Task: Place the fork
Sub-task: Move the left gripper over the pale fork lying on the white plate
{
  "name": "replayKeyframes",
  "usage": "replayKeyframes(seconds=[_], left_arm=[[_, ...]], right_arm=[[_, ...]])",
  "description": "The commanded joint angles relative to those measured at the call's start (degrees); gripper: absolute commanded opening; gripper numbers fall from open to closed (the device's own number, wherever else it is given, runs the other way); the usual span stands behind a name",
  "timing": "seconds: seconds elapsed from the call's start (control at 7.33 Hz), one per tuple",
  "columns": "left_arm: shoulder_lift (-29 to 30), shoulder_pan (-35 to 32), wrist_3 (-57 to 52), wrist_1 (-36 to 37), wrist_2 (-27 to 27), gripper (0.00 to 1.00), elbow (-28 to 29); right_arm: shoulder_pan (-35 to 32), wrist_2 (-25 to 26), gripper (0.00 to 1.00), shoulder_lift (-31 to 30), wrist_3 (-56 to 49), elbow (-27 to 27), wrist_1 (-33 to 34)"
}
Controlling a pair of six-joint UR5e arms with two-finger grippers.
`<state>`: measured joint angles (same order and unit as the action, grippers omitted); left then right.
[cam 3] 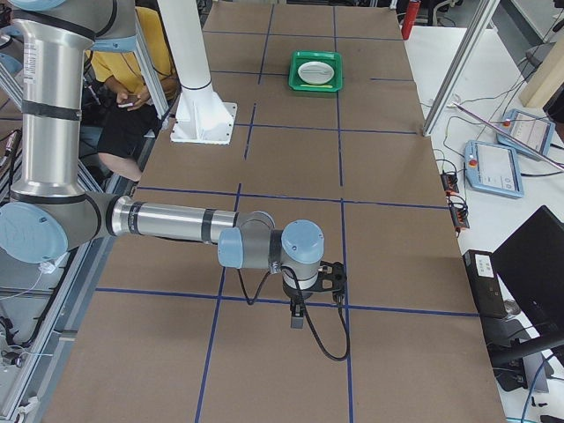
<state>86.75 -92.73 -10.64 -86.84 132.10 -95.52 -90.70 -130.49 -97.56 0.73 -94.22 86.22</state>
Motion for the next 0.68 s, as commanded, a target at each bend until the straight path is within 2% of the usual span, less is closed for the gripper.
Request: replayKeyframes(seconds=[0.0,0.27,0.55], left_arm=[[-0.1,0.0,-0.1,-0.2,0.1,1.0,-0.6],[0.9,0.1,-0.4,-0.7,0.2,1.0,-1.6],[1.4,2.5,3.3,-7.3,0.2,1.0,-3.1]], right_arm=[[0.0,0.0,1.0,0.0,0.1,0.0,0.0],[0.0,0.1,1.0,0.0,0.0,0.0,0.0],[0.0,0.0,1.0,0.0,0.1,0.0,0.0]])
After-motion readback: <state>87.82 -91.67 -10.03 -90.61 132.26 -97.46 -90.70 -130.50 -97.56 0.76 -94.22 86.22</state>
